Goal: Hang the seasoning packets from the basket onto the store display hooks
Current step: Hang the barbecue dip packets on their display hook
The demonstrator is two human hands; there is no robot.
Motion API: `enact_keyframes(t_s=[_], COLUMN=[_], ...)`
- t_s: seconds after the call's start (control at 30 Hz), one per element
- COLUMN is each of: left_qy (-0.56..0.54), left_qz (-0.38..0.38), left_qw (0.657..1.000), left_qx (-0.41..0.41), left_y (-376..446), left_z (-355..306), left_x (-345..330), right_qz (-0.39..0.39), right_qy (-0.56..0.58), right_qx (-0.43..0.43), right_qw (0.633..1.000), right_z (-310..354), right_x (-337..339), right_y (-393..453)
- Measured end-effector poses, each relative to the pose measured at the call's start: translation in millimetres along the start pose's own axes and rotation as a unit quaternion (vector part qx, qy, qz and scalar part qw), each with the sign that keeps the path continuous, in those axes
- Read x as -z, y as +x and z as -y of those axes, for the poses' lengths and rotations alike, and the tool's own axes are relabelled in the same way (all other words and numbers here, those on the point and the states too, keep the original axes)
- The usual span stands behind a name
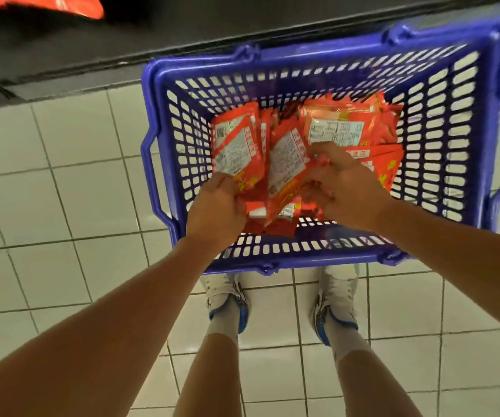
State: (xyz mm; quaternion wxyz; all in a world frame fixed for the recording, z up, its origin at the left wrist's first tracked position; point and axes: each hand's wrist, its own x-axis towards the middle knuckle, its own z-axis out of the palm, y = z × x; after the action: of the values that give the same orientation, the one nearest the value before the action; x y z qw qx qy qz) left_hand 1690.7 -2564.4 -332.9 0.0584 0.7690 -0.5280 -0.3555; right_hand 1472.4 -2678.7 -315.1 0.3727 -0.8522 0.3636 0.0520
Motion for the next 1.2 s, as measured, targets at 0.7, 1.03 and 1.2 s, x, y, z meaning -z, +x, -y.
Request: enact_keyframes(t_s=[0.7,1.03,1.2], left_qy=[-0.492,-0.689,-0.59], left_qz=[0.029,-0.075,-0.288], left_qw=[0.87,0.703,0.734], left_qx=[-0.019,-0.159,-0.173], left_y=[-172.4,-330.5,-366.8], left_z=[-285.2,-421.8,-462.9], left_x=[423.9,575.7,661.6], right_qz=[-0.209,-0.338,-0.306], right_qy=[0.506,0.56,0.531], right_qx=[-0.053,0.065,0.144], right_qw=[0.835,0.753,0.777], right_z=[266.5,440.3,509.0], right_x=[381.2,593.2,664.6], right_y=[-132.9,-207.0,-235.7])
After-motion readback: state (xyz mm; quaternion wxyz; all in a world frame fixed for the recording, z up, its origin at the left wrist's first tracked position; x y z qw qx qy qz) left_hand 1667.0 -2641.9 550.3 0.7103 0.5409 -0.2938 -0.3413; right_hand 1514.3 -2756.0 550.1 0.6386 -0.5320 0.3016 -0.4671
